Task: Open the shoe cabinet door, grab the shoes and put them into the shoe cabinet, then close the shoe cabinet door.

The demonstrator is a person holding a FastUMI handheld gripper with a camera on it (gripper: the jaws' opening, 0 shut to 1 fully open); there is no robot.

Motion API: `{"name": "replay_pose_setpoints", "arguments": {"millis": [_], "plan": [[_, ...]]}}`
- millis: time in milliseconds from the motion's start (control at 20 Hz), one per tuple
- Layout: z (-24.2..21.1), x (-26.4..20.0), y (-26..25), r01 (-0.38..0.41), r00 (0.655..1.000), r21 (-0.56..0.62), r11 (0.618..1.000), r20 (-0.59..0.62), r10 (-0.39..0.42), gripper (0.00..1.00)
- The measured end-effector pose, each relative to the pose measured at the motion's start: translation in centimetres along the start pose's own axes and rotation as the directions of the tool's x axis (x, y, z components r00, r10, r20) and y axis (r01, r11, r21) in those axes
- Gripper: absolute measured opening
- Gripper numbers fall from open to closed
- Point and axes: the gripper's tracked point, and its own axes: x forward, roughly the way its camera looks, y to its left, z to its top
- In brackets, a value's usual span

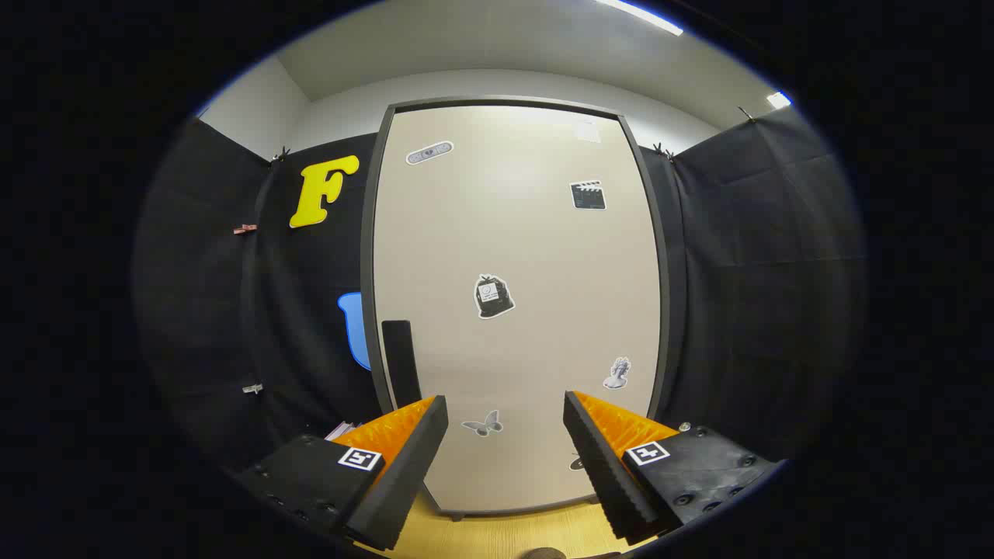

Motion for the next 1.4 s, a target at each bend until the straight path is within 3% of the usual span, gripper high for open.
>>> {"name": "replay_pose_setpoints", "arguments": {"millis": [700,1400], "plan": [[-0.8,-0.4,3.0,-0.025,0.999,0.02,1.0,-0.02,0.025,0.98],[-2.7,5.6,7.8,-0.057,0.996,0.053,0.997,-0.062,0.06,0.98]]}}
